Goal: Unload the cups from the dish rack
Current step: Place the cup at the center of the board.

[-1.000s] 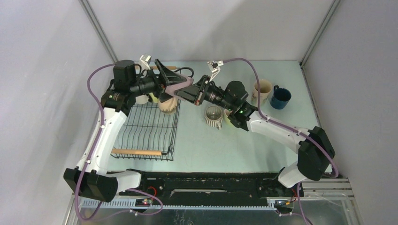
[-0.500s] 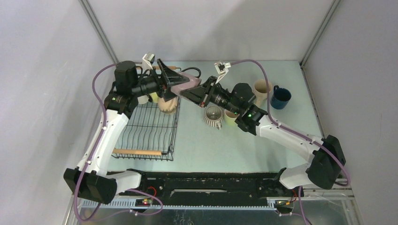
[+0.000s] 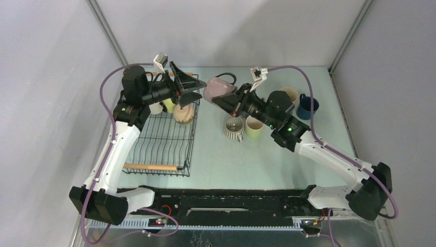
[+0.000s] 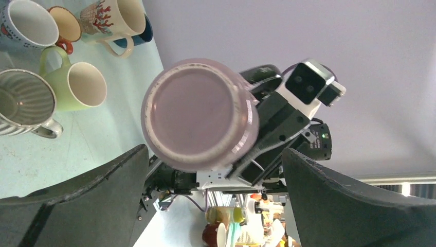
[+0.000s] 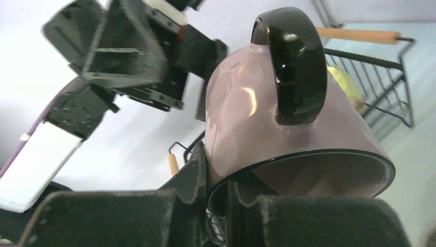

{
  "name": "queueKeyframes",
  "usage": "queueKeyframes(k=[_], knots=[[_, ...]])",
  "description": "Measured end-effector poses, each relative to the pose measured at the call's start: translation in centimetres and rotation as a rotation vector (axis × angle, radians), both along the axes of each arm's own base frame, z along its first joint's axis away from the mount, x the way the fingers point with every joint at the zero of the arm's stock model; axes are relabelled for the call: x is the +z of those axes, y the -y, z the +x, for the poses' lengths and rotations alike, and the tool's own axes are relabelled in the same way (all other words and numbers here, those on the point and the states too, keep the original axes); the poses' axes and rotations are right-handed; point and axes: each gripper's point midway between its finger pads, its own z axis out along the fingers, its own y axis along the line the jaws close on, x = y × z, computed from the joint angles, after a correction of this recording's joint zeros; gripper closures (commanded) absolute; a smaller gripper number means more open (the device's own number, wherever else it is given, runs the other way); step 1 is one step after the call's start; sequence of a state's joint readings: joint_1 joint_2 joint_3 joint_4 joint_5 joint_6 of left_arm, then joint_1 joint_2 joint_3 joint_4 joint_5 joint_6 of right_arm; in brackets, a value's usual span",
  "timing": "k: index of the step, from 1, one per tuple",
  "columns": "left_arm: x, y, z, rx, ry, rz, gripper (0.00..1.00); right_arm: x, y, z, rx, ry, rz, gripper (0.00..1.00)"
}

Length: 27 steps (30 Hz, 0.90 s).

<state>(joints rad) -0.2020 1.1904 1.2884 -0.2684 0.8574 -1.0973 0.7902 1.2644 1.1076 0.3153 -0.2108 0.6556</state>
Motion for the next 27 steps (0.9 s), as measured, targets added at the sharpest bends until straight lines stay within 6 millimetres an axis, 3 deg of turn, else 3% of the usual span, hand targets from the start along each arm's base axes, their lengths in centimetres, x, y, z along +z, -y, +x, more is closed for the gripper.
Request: queueKeyframes(k=[8, 12, 22, 27], knots=[[0.2, -0.4, -0.9, -0.008, 0.092, 0.044, 0.00, -2.5, 4.7, 0.3, -0.120, -0.109, -0.129, 1.00], [-1.3, -0.8, -1.0, -0.002, 0.105, 0.114, 0.00, -4.2, 8.1, 0.1, -0.205, -0.180, -0.209, 1.00], [-7.9, -1.4, -2.1, 0.024, 0.147, 0.460, 0.00, -10.1, 16.6, -1.1, -0.412, -0.418, -0.510, 1.00], [-9.0, -1.1, -2.8, 0.014, 0.220, 0.577, 0.00, -13.9, 19.5, -1.2, -0.470, -0.536, -0.685, 1.00]])
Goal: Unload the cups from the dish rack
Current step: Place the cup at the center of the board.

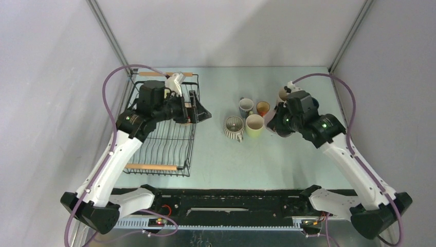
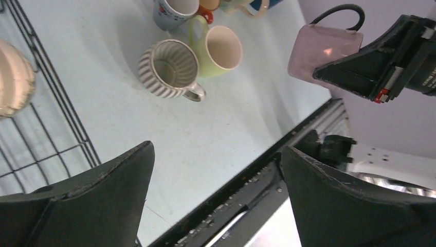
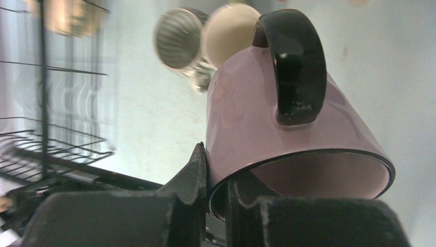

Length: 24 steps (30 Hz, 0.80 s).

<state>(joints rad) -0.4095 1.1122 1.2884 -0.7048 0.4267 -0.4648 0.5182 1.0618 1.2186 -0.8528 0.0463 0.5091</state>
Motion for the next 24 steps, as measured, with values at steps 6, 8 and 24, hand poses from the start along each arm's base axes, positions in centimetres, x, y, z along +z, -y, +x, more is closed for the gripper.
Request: queueKeyframes(k=[6, 8, 24], knots=[[-1.8, -0.5, -0.1, 0.020, 0.038, 0.094, 0.00, -5.5, 2.1, 0.6, -0.029, -0.169, -0.211, 1.00], [-2.6, -0.7, -0.1, 0.029, 0.031, 0.112, 0.00, -6.7, 2.5, 1.0, -0.030, -0.198, -0.258, 1.00], [-3.8, -1.5, -0.5, 0.046, 0.036, 0.143, 0.00, -12.1, 3.5, 5.5, 0.022, -0.266, -0.395, 1.00]])
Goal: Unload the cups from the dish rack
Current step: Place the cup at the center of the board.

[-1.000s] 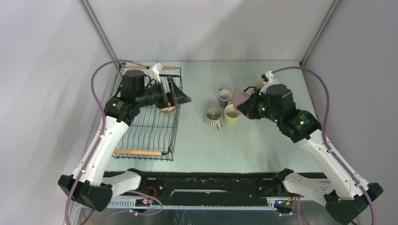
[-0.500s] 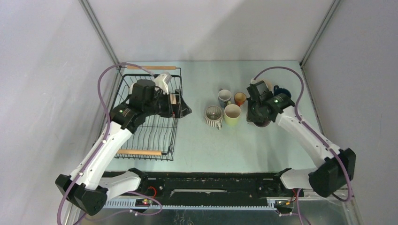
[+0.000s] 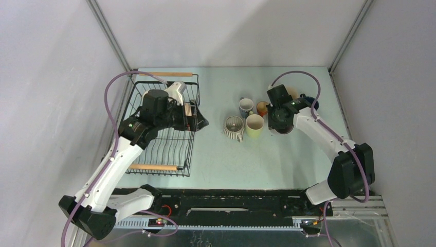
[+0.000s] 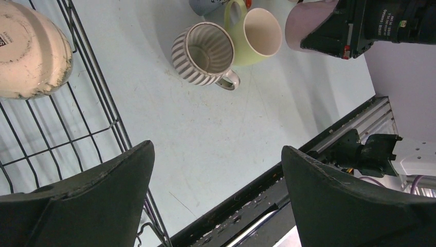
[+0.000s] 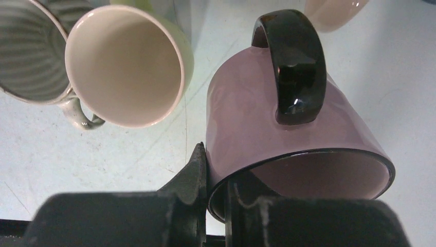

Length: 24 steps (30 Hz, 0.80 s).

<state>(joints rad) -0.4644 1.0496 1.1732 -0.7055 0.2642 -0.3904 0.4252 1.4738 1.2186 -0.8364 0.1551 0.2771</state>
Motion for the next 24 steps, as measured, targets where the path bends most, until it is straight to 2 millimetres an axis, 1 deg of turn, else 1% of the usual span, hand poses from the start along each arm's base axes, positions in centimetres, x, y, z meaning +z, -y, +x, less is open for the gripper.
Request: queueKeyframes(k=[5, 10, 24], knots=[[0.0, 0.0, -0.1, 0.000, 0.001, -0.001, 0.00, -0.5, 0.1, 0.9, 0.011, 0.002, 0.009, 1.00], [-0.2, 0.0, -0.1, -0.001, -0.004, 0.002, 0.00, -1.8, -0.1, 1.5, 0.026, -0.020, 0.007, 1.00], [-0.5, -0.1, -0.2, -0.001, -0.011, 0.005, 0.00, -5.2, 0.0, 2.3, 0.040, -0.096, -0.009, 1.00]])
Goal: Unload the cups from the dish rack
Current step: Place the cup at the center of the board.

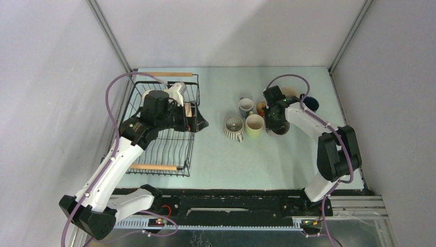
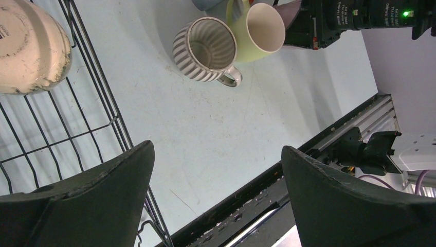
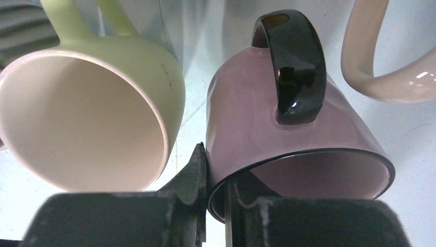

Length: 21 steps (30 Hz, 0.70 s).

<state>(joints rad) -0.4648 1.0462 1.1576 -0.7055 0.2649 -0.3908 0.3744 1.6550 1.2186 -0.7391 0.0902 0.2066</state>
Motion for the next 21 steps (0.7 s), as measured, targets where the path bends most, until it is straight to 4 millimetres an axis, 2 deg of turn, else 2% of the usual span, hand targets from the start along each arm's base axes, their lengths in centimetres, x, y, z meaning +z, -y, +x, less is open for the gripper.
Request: queueKeyframes(k=[11, 21], knots=[[0.0, 0.0, 0.0, -0.001, 0.000, 0.000, 0.00, -2.0, -0.2, 0.0, 0.011, -0.050, -0.007, 1.00], [0.0, 0.0, 0.0, 0.000, -0.001, 0.000, 0.00, -2.0, -0.3, 0.1, 0.025, -0.051, -0.007, 0.98]])
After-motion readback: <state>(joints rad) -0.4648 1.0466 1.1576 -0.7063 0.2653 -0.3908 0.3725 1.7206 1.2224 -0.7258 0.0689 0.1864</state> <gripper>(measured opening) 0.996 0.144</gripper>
